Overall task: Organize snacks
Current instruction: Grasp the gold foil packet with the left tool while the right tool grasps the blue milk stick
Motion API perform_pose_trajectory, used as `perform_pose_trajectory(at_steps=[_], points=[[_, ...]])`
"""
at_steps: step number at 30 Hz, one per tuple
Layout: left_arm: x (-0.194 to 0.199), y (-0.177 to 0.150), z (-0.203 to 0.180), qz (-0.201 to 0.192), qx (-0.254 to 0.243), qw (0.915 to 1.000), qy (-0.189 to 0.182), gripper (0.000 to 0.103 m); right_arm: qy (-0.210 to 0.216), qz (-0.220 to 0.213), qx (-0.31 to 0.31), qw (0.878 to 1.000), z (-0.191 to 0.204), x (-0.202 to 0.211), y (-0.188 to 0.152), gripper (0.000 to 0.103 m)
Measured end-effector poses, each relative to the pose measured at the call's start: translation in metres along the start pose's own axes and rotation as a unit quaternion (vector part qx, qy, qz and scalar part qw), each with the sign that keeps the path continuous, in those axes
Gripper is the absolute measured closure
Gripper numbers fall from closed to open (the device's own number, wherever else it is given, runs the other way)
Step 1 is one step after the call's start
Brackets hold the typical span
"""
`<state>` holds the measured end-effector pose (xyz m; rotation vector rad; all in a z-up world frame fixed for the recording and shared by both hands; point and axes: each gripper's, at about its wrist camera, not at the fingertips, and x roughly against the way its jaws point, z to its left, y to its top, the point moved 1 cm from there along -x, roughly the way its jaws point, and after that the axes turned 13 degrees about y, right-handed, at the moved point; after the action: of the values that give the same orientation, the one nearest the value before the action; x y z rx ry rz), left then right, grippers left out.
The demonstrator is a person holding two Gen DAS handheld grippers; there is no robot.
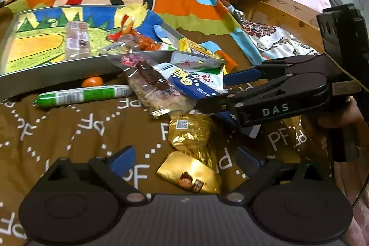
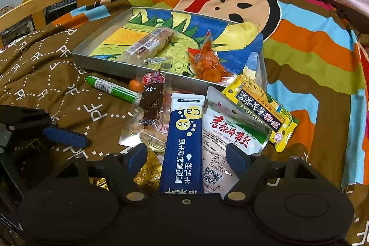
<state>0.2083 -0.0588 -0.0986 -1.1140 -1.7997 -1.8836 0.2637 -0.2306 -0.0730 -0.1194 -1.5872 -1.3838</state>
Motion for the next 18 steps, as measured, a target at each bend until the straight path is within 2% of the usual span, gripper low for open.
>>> perform_pose_trajectory(at_steps=[2, 4, 6, 7, 11, 15, 18], points=[[-0.004, 0.002, 0.0, 0.0, 0.001, 1.0, -0.008, 0.011, 0.002, 0.008, -0.007, 1.0, -0.001, -0.003, 0.0, 0.035], [-0.007, 0.004, 0.0, -0.002, -0.002, 0.9998, -0.018, 0.014, -0.001, 0.018, -0.008, 1.0, -0.002, -0.007, -0.001, 0.044], [-0.01, 0.006, 0.0, -0.002, -0.006, 0.9995, -0.031, 0.018, -0.003, 0.027, -0.005, 1.0, -0.002, -0.009, -0.002, 0.058], [-0.012, 0.007, -0.001, 0.0, -0.008, 0.9993, -0.037, 0.021, -0.002, 0.028, -0.006, 1.0, -0.003, -0.009, -0.003, 0.06], [-0.02, 0.01, -0.006, 0.011, -0.025, 0.9984, -0.049, 0.027, -0.01, 0.027, -0.008, 1.0, -0.005, -0.008, -0.003, 0.062], [-0.03, 0.012, -0.011, 0.026, -0.043, 0.9981, -0.035, 0.03, -0.014, 0.024, -0.018, 0.999, -0.008, -0.006, -0.002, 0.062], [-0.033, 0.015, -0.014, 0.038, -0.049, 0.9979, -0.019, 0.038, -0.015, 0.025, -0.017, 0.999, -0.009, -0.007, -0.002, 0.062]])
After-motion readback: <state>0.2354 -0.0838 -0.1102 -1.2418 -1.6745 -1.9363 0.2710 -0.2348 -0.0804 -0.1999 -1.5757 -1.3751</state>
